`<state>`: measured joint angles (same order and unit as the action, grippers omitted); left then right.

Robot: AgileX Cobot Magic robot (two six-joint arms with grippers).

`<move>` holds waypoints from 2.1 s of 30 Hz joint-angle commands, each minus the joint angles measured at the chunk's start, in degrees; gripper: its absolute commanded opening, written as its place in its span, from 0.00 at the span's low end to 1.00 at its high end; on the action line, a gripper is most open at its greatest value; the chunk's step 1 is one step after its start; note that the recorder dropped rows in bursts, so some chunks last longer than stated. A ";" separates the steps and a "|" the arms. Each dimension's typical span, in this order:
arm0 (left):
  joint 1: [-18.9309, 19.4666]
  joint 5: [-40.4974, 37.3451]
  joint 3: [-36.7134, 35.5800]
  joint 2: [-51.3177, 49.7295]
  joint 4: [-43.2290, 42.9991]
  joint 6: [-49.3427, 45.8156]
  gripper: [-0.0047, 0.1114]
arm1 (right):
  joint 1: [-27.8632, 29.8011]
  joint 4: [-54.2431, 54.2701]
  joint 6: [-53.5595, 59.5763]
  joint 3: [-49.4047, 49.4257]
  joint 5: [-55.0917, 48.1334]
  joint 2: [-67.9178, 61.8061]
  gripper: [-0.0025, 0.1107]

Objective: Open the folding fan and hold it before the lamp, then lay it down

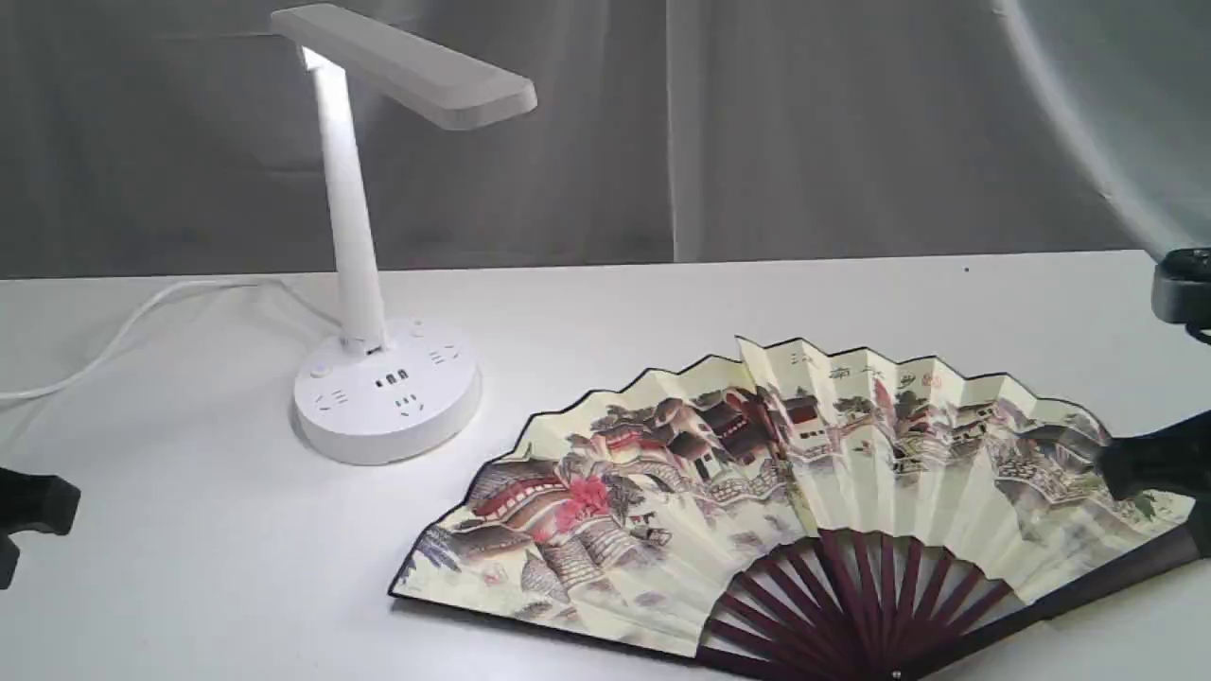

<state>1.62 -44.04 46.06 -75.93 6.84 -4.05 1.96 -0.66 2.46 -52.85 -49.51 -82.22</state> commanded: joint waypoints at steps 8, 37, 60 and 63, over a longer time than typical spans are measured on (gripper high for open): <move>0.13 -0.31 0.27 6.73 1.30 -1.15 0.04 | -0.21 -0.83 -0.17 0.33 -1.02 1.54 0.02; 0.13 -2.51 0.27 36.98 1.06 -1.17 0.04 | -0.21 -2.05 -0.17 0.33 -2.35 37.57 0.02; 0.13 -7.44 0.27 71.81 1.06 -0.94 0.04 | -0.21 -6.19 -0.30 0.33 -12.16 72.44 0.02; 0.13 -8.65 0.27 75.93 1.55 -0.71 0.04 | -0.21 -6.19 -0.30 0.33 -17.31 76.46 0.02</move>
<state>1.62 -51.87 46.16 -1.76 7.83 -5.11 1.96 -5.94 2.36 -52.85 -64.01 -7.75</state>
